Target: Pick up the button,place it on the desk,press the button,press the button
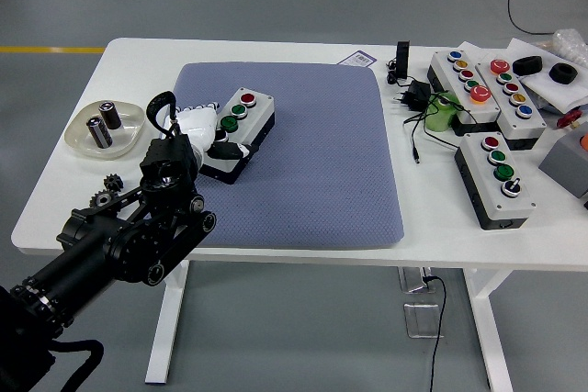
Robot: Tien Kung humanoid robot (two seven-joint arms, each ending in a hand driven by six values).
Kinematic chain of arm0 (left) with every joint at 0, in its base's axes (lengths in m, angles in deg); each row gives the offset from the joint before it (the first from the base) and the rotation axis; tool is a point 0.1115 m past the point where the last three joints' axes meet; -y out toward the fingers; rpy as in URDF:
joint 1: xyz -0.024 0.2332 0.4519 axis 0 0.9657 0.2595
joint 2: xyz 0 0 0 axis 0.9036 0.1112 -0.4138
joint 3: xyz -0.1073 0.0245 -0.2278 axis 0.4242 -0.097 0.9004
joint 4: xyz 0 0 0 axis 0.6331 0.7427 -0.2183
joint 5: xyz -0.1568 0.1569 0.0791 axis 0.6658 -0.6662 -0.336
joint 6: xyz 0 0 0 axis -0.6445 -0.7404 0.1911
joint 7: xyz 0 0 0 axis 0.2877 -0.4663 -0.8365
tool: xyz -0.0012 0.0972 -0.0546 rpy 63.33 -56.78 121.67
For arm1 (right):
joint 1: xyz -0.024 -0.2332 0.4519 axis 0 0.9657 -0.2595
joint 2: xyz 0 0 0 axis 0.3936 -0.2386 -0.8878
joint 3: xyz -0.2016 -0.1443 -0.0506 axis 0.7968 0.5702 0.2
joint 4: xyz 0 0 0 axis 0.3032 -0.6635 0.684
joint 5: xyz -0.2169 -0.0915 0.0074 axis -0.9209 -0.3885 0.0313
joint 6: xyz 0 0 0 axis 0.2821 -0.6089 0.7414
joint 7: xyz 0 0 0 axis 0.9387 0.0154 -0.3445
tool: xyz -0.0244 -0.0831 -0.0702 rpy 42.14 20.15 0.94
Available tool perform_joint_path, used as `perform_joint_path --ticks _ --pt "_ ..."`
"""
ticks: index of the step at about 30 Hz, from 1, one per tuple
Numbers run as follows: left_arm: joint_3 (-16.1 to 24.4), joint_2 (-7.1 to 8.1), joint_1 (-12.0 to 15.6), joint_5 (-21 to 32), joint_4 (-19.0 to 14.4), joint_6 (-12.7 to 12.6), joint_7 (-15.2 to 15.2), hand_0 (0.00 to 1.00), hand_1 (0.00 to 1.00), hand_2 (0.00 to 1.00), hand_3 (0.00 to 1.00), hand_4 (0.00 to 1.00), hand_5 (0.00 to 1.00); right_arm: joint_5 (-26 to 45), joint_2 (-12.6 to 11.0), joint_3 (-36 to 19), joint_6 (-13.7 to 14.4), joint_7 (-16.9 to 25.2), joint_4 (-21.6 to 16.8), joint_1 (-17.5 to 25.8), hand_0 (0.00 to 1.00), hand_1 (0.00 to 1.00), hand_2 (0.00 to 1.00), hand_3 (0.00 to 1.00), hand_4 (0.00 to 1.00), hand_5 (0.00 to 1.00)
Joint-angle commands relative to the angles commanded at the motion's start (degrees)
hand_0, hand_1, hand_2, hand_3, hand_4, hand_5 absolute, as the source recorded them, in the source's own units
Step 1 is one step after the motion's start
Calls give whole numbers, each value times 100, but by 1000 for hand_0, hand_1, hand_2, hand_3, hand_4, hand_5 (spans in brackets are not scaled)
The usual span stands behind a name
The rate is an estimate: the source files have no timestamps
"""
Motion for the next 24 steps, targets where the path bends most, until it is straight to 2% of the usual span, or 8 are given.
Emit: perform_joint_path --ticks 5,6,11,12,17,18,23,24 --pt "-77 0 -103 110 269 -70 0 925 998 998 998 998 683 -29 -2 -27 4 0 0 -4 634 537 564 636 234 240" --pt "-112 0 -136 143 348 -85 0 839 971 998 998 998 557 -36 -4 -39 5 3 -1 -6 634 537 564 636 234 240" --pt "-226 0 -239 263 556 -53 0 839 971 998 998 998 557 -56 -6 -49 7 3 -1 -18 634 537 564 636 234 240" --pt "-253 0 -255 287 577 -44 0 792 940 998 998 998 481 -56 -7 -48 7 4 -1 -18 634 537 563 636 234 240" --pt "-464 0 -338 387 654 -36 0 792 940 998 998 998 481 -51 -8 -28 7 6 -1 -12 634 537 563 636 234 240" --pt "-518 0 -360 417 681 -44 0 719 886 998 998 972 379 -51 -8 -23 7 5 -1 -13 634 537 563 636 234 240" --pt "-768 0 -441 487 775 -90 0 719 886 998 998 972 379 -60 -15 -21 4 7 -3 -11 634 537 563 636 234 240" --pt "-789 0 -448 510 772 -88 0 511 650 738 924 821 146 -59 -16 -20 5 7 -2 -12 634 536 563 636 234 240"
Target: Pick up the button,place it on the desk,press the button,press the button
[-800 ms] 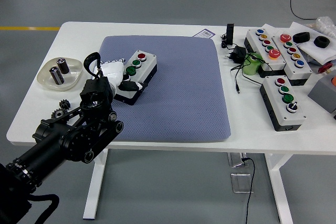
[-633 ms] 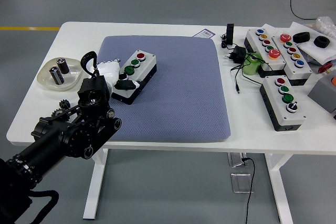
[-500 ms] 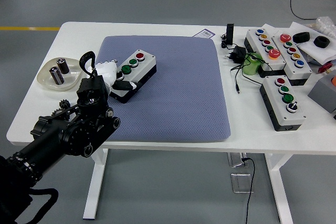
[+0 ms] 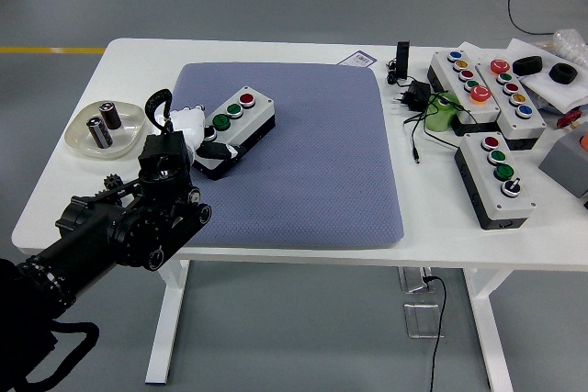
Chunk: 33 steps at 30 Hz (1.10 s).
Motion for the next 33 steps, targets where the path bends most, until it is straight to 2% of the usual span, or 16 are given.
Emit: perform_joint_path --ticks 5,6,11,12,16,17,18,23,24,29,30,33 --pt "-73 0 -20 -56 17 -43 0 511 650 738 924 821 146 -1 -3 -7 6 2 3 1 634 536 563 636 234 240" --pt "-77 0 -19 -55 19 -45 0 469 446 466 751 720 2 -1 -3 -7 7 2 4 1 634 536 563 636 234 240" --pt "-110 0 -7 -7 67 -110 0 469 446 466 751 720 2 -7 -6 -11 8 3 5 2 634 536 563 636 234 240" --pt "-116 0 -3 16 80 -125 0 295 282 308 452 649 2 -8 -7 -12 8 2 5 2 634 536 561 636 234 240" --pt "-128 0 17 134 138 -211 21 295 282 308 452 649 2 -11 -6 -15 8 2 7 2 634 536 561 636 234 240" --pt "-126 0 22 187 150 -251 99 295 282 308 452 649 2 -7 -6 -12 9 3 8 3 634 536 561 636 234 240" --pt "-124 0 26 218 157 -297 187 185 194 222 326 526 2 -9 -6 -13 9 3 8 2 634 535 561 636 235 240" --pt "-80 0 46 157 158 -630 631 185 194 222 326 526 2 -9 -3 -22 12 5 9 0 634 535 561 636 235 240" --pt "-55 0 52 146 144 -720 753 44 93 121 208 377 2 -9 -2 -23 12 4 10 -2 634 536 561 635 234 241" --pt "12 0 53 144 3 -1207 1714 44 93 121 208 377 2 -15 6 -35 14 1 9 -16 634 536 561 635 234 241" --pt "14 0 49 155 -24 -1277 1884 32 81 103 188 337 2 -17 7 -38 13 1 9 -19 634 536 561 635 235 242" --pt "-12 32 24 198 -152 -1421 2569 32 81 103 188 337 2 -5 11 -45 12 2 12 -24 634 536 561 635 235 242"
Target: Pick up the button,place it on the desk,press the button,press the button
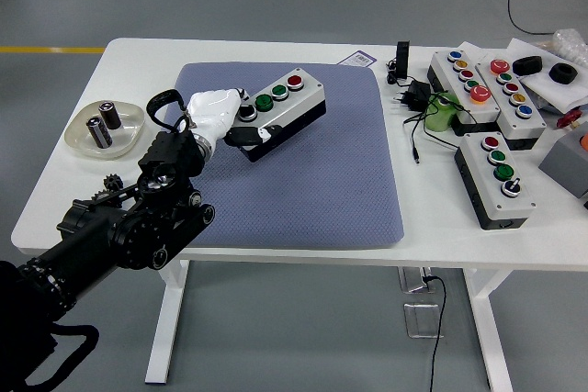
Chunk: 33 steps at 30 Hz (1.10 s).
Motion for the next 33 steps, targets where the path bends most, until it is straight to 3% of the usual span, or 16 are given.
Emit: perform_joint_path --ticks 7,9,12,15,20,23,26,27,32,33 --pt "-371 651 -184 158 -196 79 1640 40 86 102 191 341 2 38 2 31 -2 -8 3 7 634 536 561 635 234 242" --pt "-465 735 -231 121 -162 140 2057 43 89 104 193 346 2 47 2 38 -4 -8 2 12 634 536 562 635 235 242" --pt "-704 835 -297 120 -113 140 2399 43 89 104 193 346 2 76 9 82 -4 -15 3 19 634 536 562 635 235 242" --pt "-978 867 -349 287 -60 12 2649 48 95 109 201 356 2 100 14 112 -3 -18 3 22 634 536 561 635 235 242" --pt "-1135 815 -318 523 105 -43 2786 48 95 109 201 356 2 122 25 147 -8 -19 0 22 634 536 561 635 235 242" --pt "-1169 795 -288 553 198 84 2756 53 98 113 205 371 2 136 28 157 -10 -15 -3 25 635 536 564 635 235 242" --pt "-1177 806 -249 323 266 388 2600 53 98 113 205 371 2 132 30 159 -11 -14 -7 25 635 536 564 635 235 242" --pt "-1163 815 -232 240 271 464 2556 309 395 402 619 556 2 132 31 160 -12 -14 -8 27 635 539 568 634 235 242" --pt "-967 875 -157 11 243 558 2513 309 395 402 619 556 2 110 33 129 -12 -12 -10 19 635 539 568 634 235 242" --pt "-919 893 -147 -5 214 537 2524 490 592 690 840 672 2 113 35 129 -13 -12 -8 16 634 538 568 636 234 241"
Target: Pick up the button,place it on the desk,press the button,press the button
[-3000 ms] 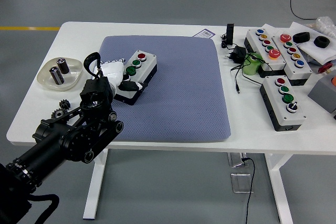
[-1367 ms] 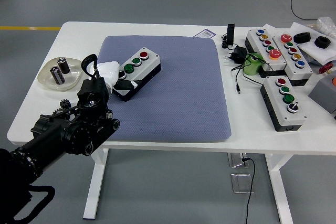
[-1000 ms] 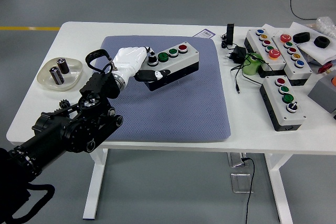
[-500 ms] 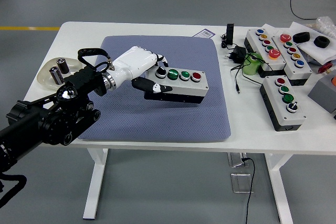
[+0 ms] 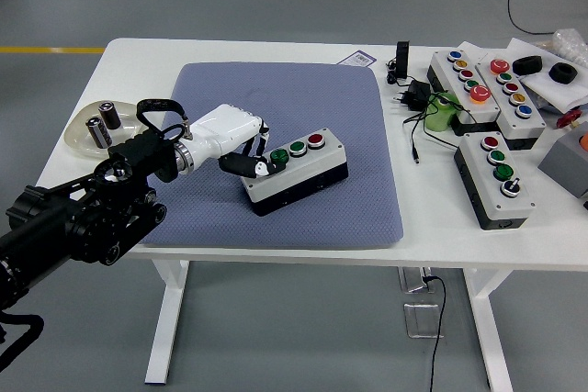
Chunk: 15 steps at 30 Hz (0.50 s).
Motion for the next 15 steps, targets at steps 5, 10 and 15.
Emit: perform_joint_path --ticks 5,10,15 --pt "218 70 16 -53 -190 -183 15 490 592 690 840 672 2 -14 4 -16 1 -2 2 -11 634 538 568 636 234 241" --pt "375 115 23 -36 -363 -299 92 511 644 770 864 665 2 -20 6 -32 2 0 3 -16 634 538 568 636 235 242" --pt "542 149 45 -141 -576 -177 130 522 659 793 873 667 2 -26 7 -47 2 1 3 -17 634 538 568 636 234 242"
